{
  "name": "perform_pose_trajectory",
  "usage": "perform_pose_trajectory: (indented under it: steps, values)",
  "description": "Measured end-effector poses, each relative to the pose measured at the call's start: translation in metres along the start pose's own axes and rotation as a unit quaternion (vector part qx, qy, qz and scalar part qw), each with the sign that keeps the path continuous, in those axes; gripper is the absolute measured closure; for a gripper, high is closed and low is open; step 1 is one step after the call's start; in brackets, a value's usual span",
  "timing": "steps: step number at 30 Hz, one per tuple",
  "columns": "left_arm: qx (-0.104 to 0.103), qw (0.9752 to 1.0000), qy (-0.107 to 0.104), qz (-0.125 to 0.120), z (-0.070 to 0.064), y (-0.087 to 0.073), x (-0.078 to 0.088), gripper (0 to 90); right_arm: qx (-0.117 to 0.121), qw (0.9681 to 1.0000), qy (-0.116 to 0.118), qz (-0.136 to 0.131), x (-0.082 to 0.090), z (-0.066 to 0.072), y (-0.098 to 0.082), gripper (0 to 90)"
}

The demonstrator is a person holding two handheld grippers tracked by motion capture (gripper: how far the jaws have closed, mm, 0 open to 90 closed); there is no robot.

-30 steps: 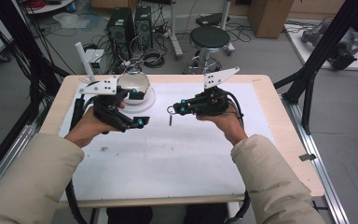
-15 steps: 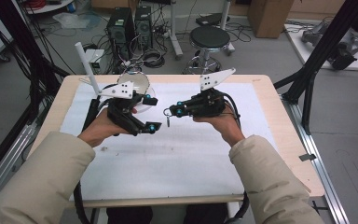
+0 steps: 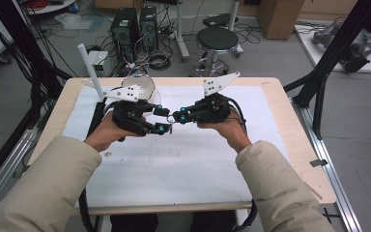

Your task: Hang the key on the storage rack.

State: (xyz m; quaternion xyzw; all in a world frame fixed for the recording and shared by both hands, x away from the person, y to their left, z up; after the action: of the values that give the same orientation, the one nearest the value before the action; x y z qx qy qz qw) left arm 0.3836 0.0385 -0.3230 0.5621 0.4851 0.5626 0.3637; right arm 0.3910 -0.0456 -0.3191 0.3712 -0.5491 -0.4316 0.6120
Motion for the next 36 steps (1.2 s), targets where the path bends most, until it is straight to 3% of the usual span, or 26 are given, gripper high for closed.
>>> perform_pose_trajectory:
  steps: [2, 14, 36]
  values:
    - [-0.002, 1.0000, 0.002, -0.003, 0.0000, 0.0004, 0.0016, 51.0, 0.000, 1.0000, 0.001, 0.001, -0.0011, -0.0002, -0.0011, 88.8]
    - [0.006, 0.9999, -0.009, 0.002, -0.0024, -0.0010, 0.0043, 68.5, -0.005, 1.0000, 0.002, -0.001, -0.0033, -0.0022, -0.0024, 88.8]
    - [0.014, 0.9997, 0.011, 0.017, 0.0017, -0.0038, 0.0058, 87.0, -0.005, 0.9999, 0.012, 0.000, -0.0072, -0.0010, -0.0029, 88.7]
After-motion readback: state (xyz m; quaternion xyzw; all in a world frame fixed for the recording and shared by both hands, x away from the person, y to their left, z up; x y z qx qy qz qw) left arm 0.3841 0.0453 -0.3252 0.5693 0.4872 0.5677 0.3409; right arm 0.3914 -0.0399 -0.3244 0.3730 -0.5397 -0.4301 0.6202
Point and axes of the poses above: each handheld gripper's, and its own axes: x roughly backward along the jaws, y roughly out of its top, z roughly to its left, the point moved 10 cm from there along -x, roughly forward along the jaws
